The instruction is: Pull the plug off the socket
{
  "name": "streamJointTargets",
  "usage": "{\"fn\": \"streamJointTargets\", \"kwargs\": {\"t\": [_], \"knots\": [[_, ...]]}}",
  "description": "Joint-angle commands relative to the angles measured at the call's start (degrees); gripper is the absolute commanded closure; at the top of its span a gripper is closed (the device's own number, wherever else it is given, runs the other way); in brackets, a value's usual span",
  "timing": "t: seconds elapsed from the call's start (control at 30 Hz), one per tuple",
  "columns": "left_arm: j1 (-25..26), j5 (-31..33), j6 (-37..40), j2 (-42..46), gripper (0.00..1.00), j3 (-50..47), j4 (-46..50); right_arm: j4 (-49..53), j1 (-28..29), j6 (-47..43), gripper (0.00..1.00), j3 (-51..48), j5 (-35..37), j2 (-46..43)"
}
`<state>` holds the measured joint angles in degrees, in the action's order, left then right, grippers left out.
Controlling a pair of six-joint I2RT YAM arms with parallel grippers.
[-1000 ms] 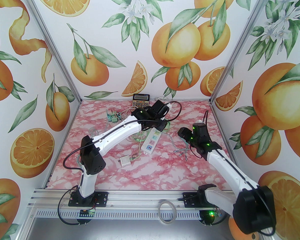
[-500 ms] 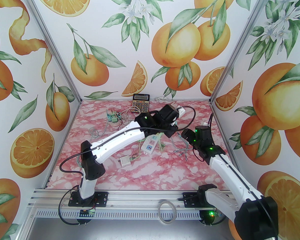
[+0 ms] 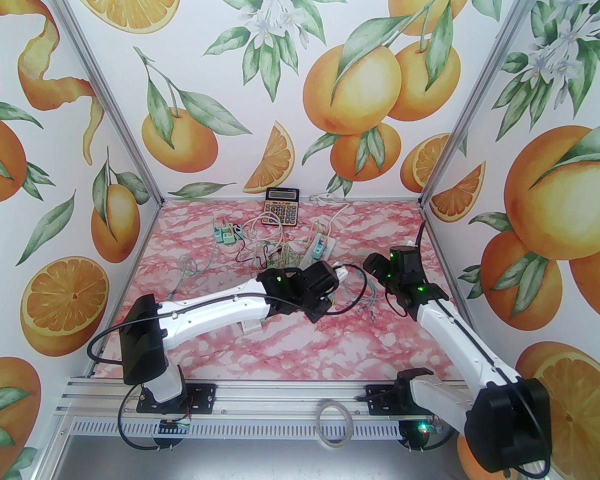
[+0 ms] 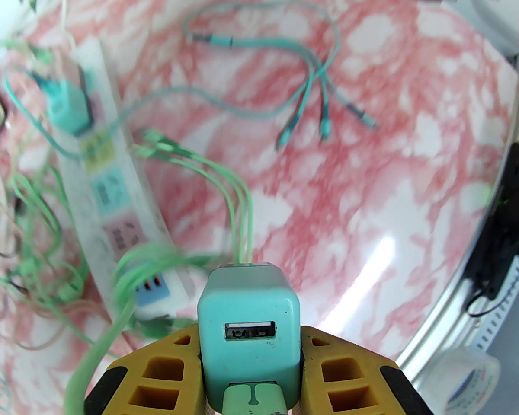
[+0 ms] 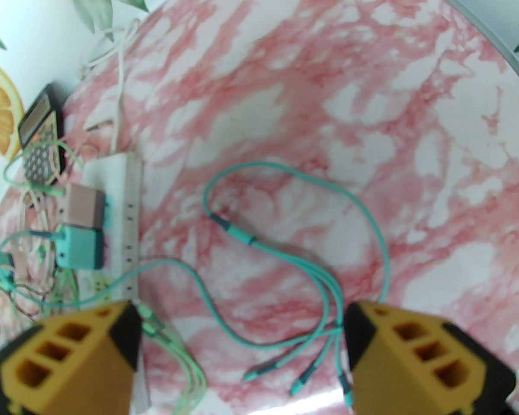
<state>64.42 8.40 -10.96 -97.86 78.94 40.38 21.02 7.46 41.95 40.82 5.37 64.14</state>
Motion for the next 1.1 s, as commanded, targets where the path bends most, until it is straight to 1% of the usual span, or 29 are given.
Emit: {"fn": "streamJointTargets", "kwargs": {"t": [0.0, 0.2, 0.37, 0.5, 0.53, 0.57, 0.6, 0.63, 0.67, 0.73, 0.83, 0.93, 0.97, 1.0, 1.03, 1.07], "knots": [[0.06, -0.92, -3.12, 1.28, 0.77, -5.64, -5.32, 0.33, -0.30, -0.89, 0.18, 1.86, -1.39, 1.02], [0.66, -0.53, -3.92, -2.68, 0.74, -8.80, -7.59, 0.50, -0.30, -0.91, 0.19, 2.52, -2.60, 2.09], [1.12, -2.63, -3.69, -7.21, 0.70, -7.29, -9.96, 0.34, -0.28, -0.91, 0.19, 2.25, -2.90, 2.02], [1.64, -3.22, -2.93, -11.10, 0.67, -4.35, -9.56, 0.30, -0.31, -0.75, 0.19, 1.77, -3.36, 1.86], [1.74, -5.17, -2.75, -11.69, 0.66, -3.54, -9.41, 0.25, -0.25, -0.78, 0.19, 1.66, -3.43, 1.87], [1.69, -5.84, -2.57, -11.95, 0.62, -2.91, -9.20, 0.19, -0.31, -0.82, 0.19, 1.59, -3.48, 1.80], [1.76, -6.21, -2.44, -12.00, 0.53, -2.39, -9.06, 0.14, -0.26, -0.86, 0.19, 1.55, -3.52, 1.87], [1.75, -6.25, -2.31, -11.81, 0.42, -1.83, -8.71, 0.11, -0.30, -1.04, 0.19, 1.47, -3.67, 1.95], [1.71, -6.10, -2.00, -11.63, 0.35, -1.17, -8.00, 0.00, -0.24, -1.15, 0.18, 1.46, -3.86, 2.02], [1.76, -5.86, -1.43, -11.01, 0.29, 0.67, -6.13, -0.12, -0.23, -1.29, 0.18, 1.32, -4.20, 2.11], [1.22, -5.85, -1.36, -9.22, 0.15, 3.01, -4.51, -0.79, -0.28, -1.76, 0.18, 1.19, -5.11, 2.60], [-0.34, -6.62, -1.70, -7.34, 0.12, 5.44, -3.42, -1.59, -0.22, -2.25, 0.18, 1.36, -6.20, 3.43], [-1.01, -6.56, -1.81, -6.81, 0.09, 6.38, -2.98, -1.88, -0.21, -2.52, 0.18, 1.45, -6.75, 3.72], [-1.80, -6.59, -1.95, -6.37, 0.03, 7.04, -2.77, -2.30, -0.23, -2.77, 0.18, 1.59, -7.30, 4.16], [-2.66, -6.66, -1.96, -5.72, 0.00, 7.93, -2.51, -2.71, -0.30, -3.16, 0.18, 1.84, -8.16, 4.73], [-3.80, -6.77, -1.95, -5.23, 0.00, 8.68, -2.29, -2.97, -0.18, -3.49, 0.19, 2.19, -8.96, 5.38]]}}
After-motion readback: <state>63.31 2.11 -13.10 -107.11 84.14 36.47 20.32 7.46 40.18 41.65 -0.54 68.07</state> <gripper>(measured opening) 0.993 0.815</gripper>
